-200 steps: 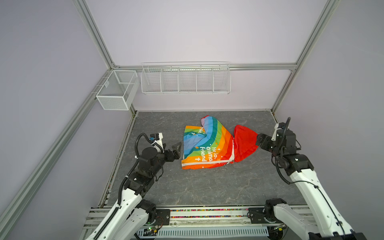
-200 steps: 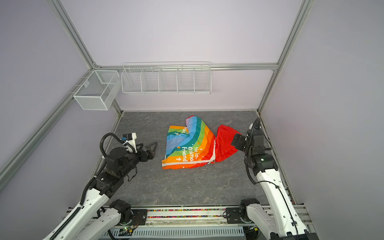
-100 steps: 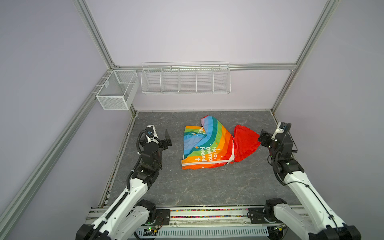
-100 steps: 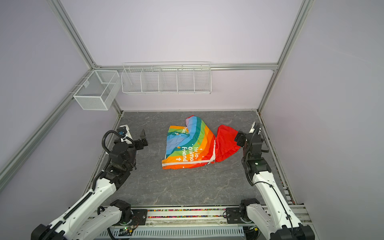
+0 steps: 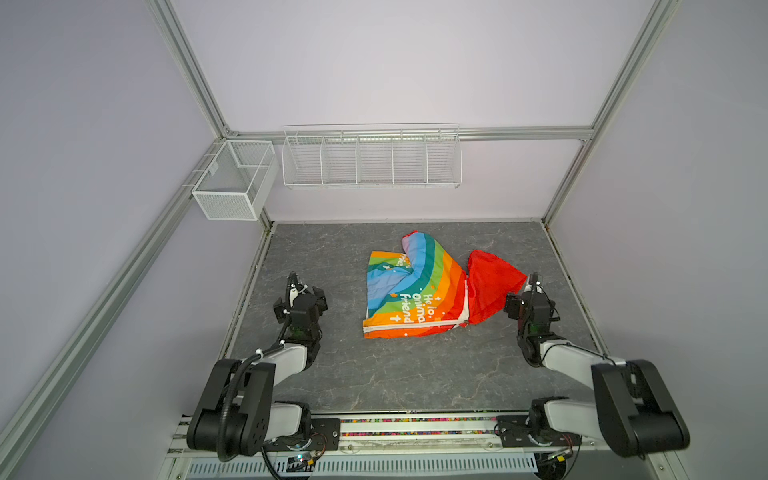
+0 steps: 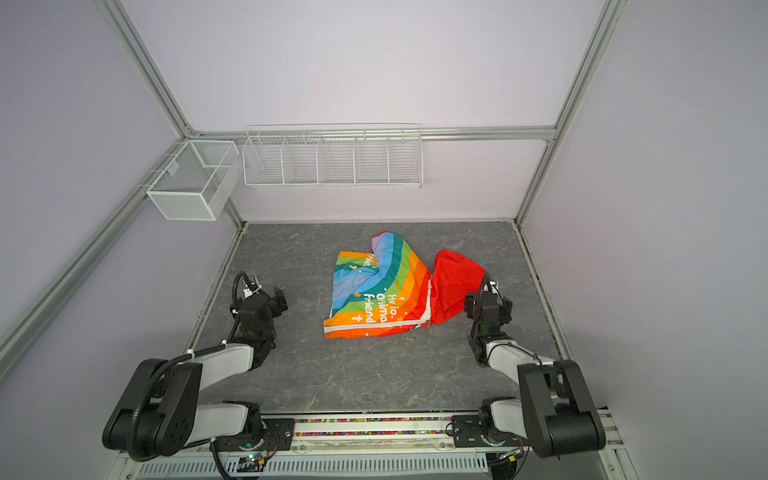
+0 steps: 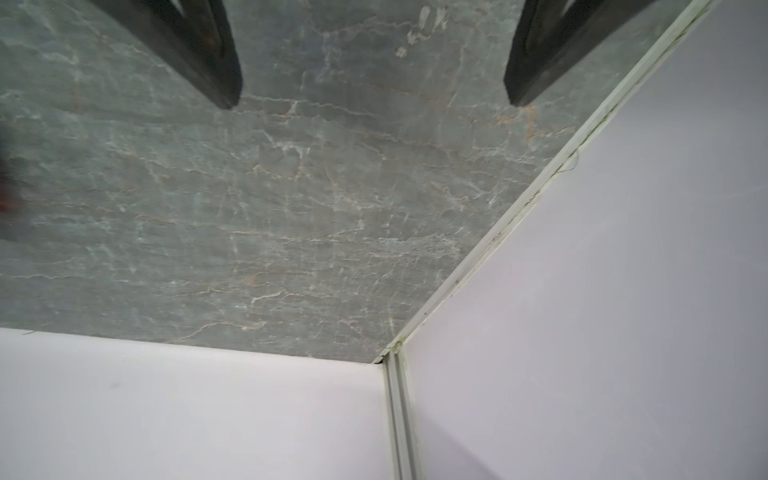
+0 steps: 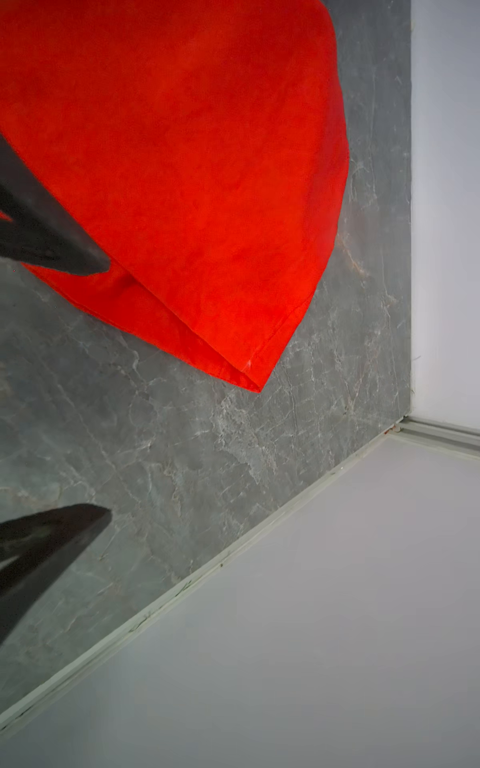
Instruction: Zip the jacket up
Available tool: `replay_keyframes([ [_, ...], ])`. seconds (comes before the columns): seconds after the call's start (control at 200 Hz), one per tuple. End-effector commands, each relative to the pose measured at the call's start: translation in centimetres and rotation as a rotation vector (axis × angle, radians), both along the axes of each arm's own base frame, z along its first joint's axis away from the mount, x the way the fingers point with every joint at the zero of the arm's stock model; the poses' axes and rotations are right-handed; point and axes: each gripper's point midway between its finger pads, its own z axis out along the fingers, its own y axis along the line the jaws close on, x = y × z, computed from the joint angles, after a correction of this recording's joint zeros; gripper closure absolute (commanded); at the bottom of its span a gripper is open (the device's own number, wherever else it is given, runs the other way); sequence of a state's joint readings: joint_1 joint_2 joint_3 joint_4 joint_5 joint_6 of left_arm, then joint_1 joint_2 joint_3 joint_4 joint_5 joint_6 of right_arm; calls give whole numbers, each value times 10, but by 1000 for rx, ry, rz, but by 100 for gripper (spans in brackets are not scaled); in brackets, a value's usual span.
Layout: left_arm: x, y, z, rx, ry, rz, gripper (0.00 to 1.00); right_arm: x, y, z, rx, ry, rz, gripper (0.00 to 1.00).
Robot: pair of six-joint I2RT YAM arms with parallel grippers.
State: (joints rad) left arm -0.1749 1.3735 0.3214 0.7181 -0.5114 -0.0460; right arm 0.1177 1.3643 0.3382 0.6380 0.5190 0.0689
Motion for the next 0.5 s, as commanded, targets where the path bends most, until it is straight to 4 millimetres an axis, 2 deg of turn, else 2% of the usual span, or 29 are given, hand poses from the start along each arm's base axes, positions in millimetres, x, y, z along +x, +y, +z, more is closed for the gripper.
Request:
replay_keyframes([
  [0.0, 11, -8, 15, -1, -161, -76, 0, 25, 2, 26, -36, -169, 54, 11],
  [0.035, 9, -7, 11, 6, -191, -75, 1, 29, 10, 20, -36, -130, 103, 11],
  [0.095, 8, -6, 18, 25, -243, -69, 1, 32, 13, 15, -1, -114, 138, 11],
  [0.125, 9, -6, 12, 12, -199, -69, 1, 31, 14, 8, 9, -118, 149, 11],
  [0.165, 13, -4, 9, 1, -154, -50, 1, 33, 18, 10, -20, -167, 180, 11],
  [0.195, 17, -3, 9, 2, -130, -47, 1, 34, 21, 8, -27, -140, 194, 11],
  [0.24, 23, -3, 8, 7, -106, -42, 1, 35, 22, 4, 18, -80, 207, 11],
  [0.305, 32, -2, 8, 11, -101, -34, 1, 39, 22, 4, 25, -105, 227, 11],
  [0.37, 36, 8, 3, -38, -81, -28, 1, 40, 22, 1, 58, -67, 244, 11],
  [0.495, 36, 10, 3, -57, -83, -38, 1, 40, 22, 2, 68, -74, 249, 11],
])
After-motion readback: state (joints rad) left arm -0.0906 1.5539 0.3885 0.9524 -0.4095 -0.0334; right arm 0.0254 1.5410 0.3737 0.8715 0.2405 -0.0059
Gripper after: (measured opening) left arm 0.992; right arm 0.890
